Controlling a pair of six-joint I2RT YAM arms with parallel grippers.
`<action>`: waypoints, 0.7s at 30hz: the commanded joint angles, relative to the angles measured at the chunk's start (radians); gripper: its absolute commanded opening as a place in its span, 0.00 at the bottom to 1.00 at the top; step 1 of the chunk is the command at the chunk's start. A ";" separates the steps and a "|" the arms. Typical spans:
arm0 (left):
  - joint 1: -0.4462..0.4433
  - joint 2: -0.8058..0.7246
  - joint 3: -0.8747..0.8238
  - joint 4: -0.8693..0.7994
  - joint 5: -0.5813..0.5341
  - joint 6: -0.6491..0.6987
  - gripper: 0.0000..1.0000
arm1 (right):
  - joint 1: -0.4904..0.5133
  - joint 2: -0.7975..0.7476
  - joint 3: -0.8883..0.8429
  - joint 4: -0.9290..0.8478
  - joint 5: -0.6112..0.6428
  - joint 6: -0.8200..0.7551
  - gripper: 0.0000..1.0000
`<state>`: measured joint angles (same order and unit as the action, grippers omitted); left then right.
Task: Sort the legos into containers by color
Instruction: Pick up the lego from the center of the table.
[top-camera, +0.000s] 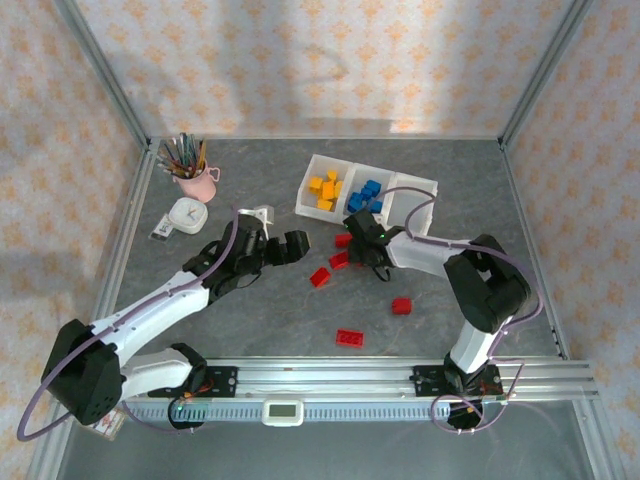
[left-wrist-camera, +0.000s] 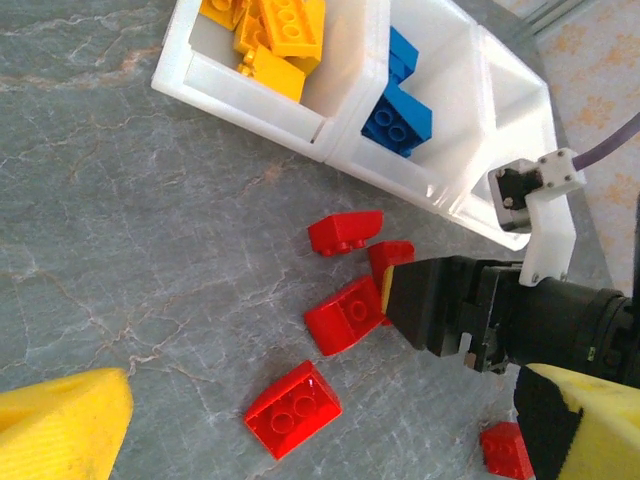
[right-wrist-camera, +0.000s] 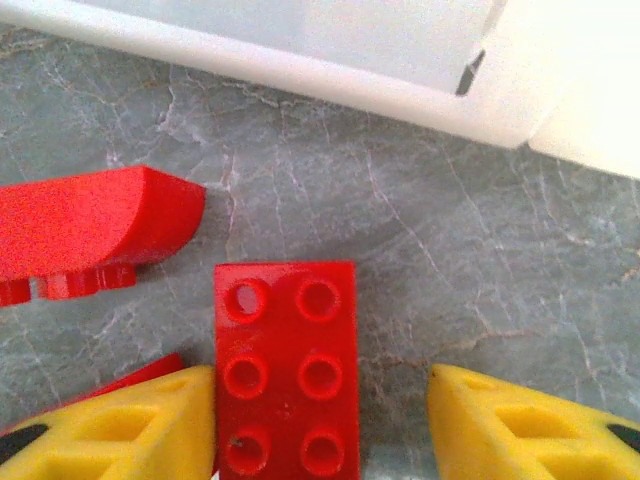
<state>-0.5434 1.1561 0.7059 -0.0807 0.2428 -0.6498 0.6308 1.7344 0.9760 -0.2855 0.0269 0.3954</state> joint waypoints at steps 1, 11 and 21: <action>-0.005 0.021 0.040 0.016 -0.027 -0.001 0.99 | -0.014 0.020 0.015 0.018 0.011 -0.005 0.52; -0.007 0.041 0.070 0.006 -0.028 -0.021 0.99 | -0.021 -0.053 -0.032 0.005 -0.036 -0.031 0.35; -0.061 0.033 0.052 0.097 -0.059 -0.106 0.99 | -0.136 -0.278 -0.050 -0.071 -0.035 -0.041 0.35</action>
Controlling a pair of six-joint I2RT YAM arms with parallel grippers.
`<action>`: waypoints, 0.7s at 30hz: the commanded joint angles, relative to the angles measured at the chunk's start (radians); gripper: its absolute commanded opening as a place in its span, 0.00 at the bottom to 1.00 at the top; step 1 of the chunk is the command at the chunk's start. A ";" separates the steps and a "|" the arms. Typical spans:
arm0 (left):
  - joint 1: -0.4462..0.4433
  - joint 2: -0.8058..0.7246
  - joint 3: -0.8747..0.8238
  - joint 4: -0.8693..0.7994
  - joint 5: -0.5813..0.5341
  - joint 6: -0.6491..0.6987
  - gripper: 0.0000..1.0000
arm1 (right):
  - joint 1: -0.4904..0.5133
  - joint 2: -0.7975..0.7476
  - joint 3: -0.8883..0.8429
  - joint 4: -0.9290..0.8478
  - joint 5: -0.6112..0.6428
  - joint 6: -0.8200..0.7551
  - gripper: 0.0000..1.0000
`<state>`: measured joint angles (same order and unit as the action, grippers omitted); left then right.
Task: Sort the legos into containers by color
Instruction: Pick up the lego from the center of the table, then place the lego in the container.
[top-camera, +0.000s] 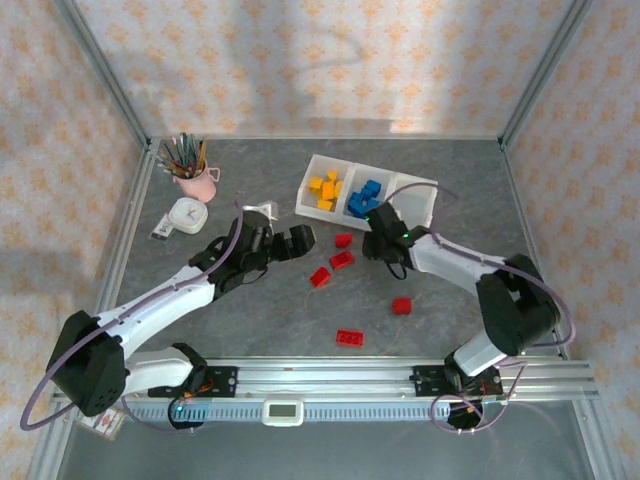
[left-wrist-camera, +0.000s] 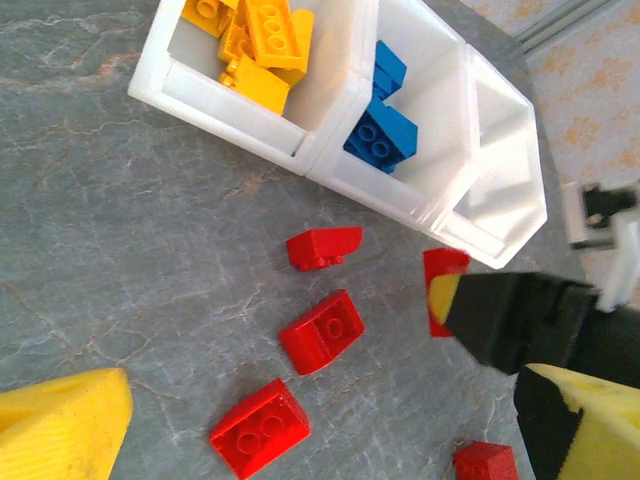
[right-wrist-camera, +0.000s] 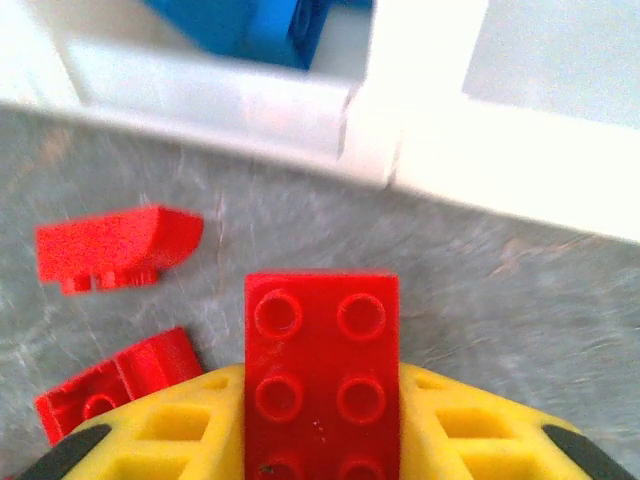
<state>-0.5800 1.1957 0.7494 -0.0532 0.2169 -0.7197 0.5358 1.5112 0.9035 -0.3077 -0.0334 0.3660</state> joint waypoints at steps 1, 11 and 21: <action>-0.034 -0.001 0.011 0.082 -0.034 -0.042 0.99 | -0.059 -0.063 0.034 -0.051 0.035 -0.017 0.35; -0.106 0.110 0.072 0.155 -0.042 -0.098 0.99 | -0.257 0.105 0.253 -0.033 0.074 -0.050 0.37; -0.126 0.209 0.149 0.174 -0.035 -0.088 0.99 | -0.304 0.342 0.460 -0.002 0.096 -0.086 0.47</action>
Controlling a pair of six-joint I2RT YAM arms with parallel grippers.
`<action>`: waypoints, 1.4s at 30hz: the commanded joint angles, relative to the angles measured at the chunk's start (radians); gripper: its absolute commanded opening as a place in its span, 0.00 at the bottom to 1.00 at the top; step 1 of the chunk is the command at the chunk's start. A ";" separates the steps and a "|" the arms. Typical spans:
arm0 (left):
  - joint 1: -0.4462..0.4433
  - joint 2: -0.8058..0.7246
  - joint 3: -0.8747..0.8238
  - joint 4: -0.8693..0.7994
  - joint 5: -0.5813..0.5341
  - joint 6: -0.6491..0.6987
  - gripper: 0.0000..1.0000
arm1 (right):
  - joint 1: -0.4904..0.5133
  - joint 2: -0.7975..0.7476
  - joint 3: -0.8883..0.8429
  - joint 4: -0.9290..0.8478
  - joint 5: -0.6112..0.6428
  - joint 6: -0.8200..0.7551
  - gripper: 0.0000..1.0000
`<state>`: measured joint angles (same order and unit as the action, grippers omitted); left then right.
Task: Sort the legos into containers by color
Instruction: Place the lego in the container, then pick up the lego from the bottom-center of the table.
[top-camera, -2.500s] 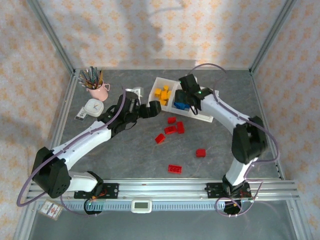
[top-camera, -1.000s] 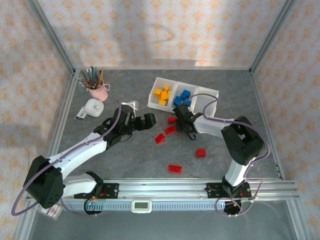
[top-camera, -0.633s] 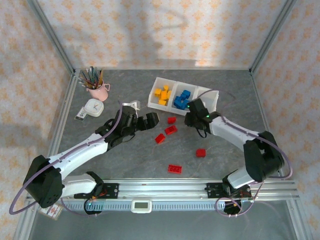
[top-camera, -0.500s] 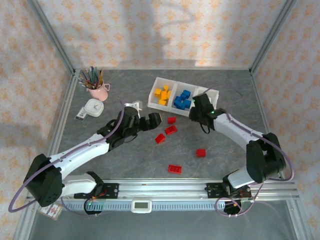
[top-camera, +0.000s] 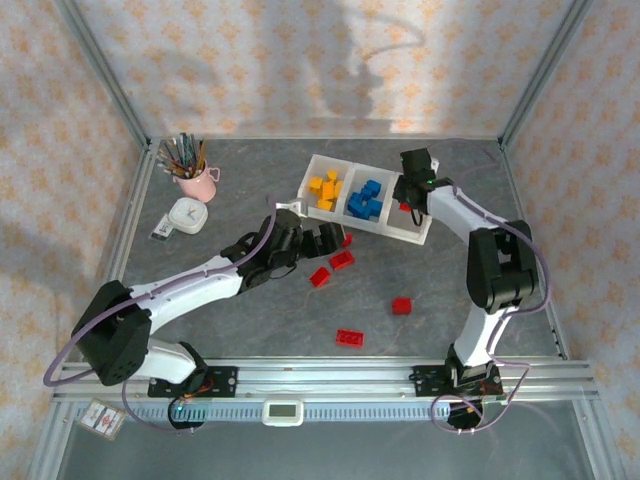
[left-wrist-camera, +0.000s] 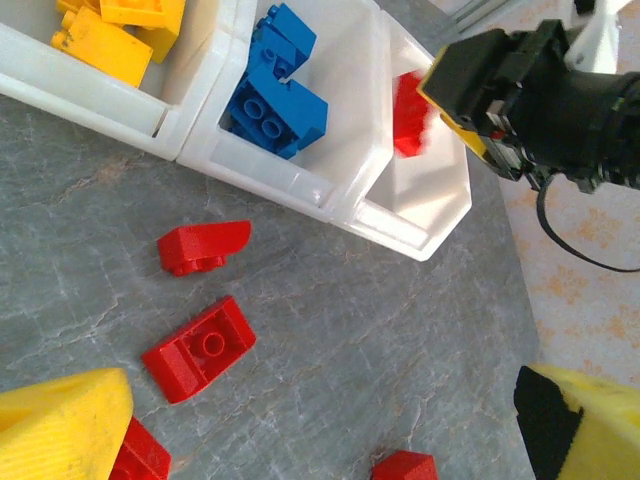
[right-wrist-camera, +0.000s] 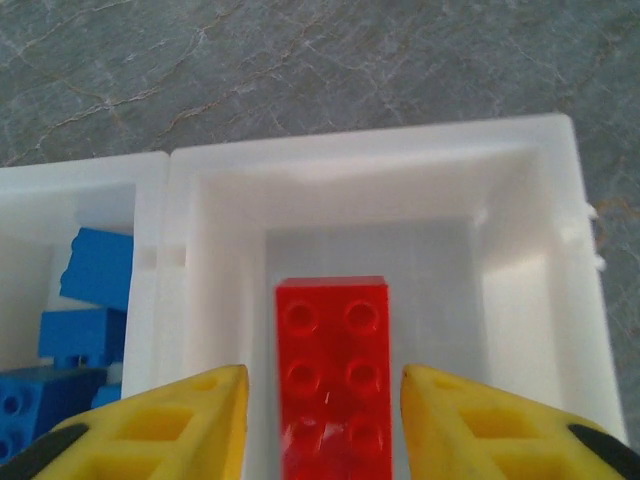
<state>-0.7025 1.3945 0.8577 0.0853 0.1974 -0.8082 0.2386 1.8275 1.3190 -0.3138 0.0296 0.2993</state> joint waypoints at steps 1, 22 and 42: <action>-0.003 0.014 0.044 0.033 -0.018 0.004 0.99 | -0.007 0.035 0.056 0.002 0.029 -0.021 0.48; -0.005 -0.094 -0.016 -0.069 -0.039 0.047 0.99 | 0.033 -0.393 -0.319 -0.147 -0.065 0.045 0.63; -0.041 -0.180 -0.139 -0.024 -0.036 -0.005 0.99 | 0.262 -0.740 -0.751 -0.331 0.071 0.537 0.77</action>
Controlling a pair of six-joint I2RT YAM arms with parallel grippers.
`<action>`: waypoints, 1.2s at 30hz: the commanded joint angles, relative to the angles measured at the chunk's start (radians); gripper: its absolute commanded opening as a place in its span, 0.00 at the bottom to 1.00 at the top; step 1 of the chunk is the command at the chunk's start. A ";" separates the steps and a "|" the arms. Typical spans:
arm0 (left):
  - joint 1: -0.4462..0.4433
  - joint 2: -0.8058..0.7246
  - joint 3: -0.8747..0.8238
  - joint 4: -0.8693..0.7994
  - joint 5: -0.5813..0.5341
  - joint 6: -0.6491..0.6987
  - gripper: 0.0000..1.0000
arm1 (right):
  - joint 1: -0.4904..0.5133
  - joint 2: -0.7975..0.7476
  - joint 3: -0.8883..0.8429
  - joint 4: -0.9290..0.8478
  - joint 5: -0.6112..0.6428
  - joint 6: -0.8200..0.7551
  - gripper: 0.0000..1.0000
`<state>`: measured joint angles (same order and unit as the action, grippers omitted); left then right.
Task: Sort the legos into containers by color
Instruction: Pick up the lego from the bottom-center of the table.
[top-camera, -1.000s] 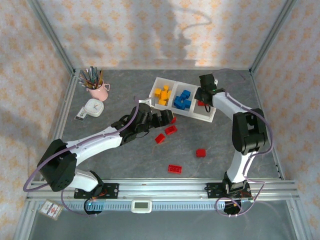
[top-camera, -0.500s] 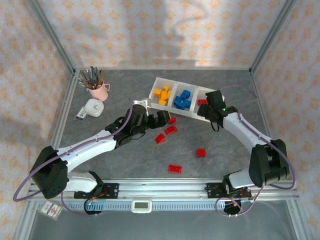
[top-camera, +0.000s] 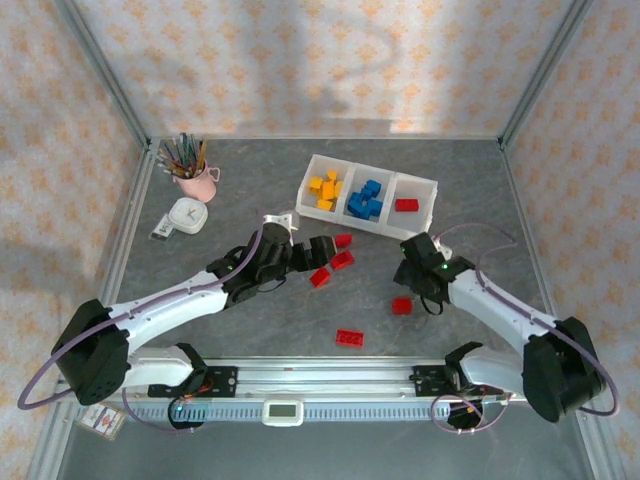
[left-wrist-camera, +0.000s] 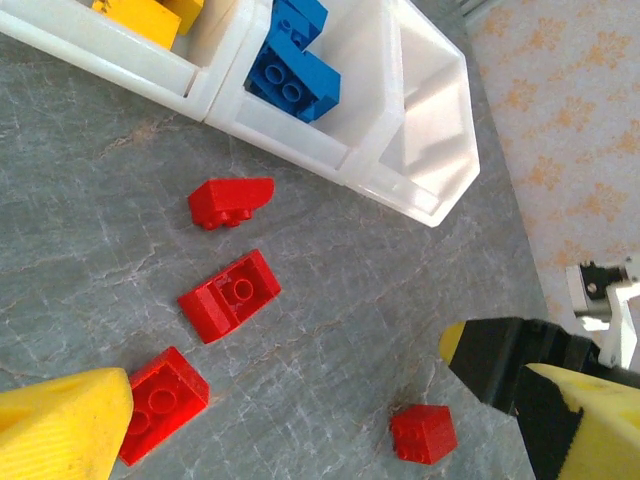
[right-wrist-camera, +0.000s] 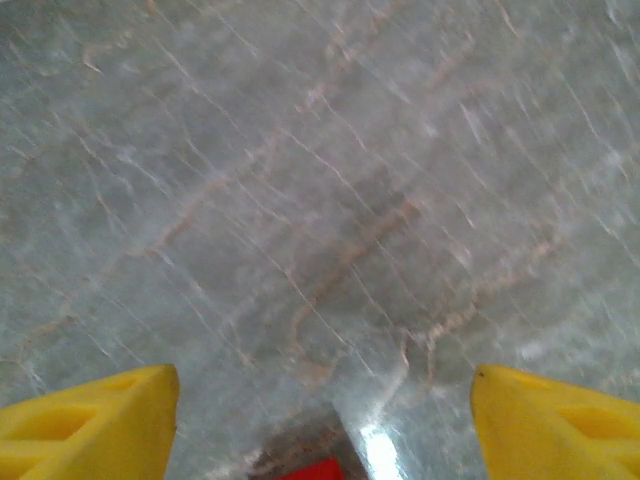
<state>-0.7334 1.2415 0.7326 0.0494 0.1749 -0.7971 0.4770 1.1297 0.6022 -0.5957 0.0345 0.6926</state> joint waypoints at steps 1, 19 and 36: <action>-0.012 -0.029 -0.017 0.012 -0.017 -0.017 0.99 | 0.034 -0.058 -0.056 -0.028 0.049 0.166 0.77; -0.012 -0.011 -0.004 0.004 -0.022 -0.015 0.99 | 0.233 0.047 -0.088 0.170 -0.070 0.262 0.79; -0.012 -0.019 -0.014 -0.002 -0.030 -0.014 0.99 | 0.322 0.127 -0.014 0.117 -0.009 0.225 0.49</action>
<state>-0.7399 1.2339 0.7242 0.0494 0.1707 -0.8082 0.7940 1.2549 0.5697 -0.4664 -0.0010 0.9199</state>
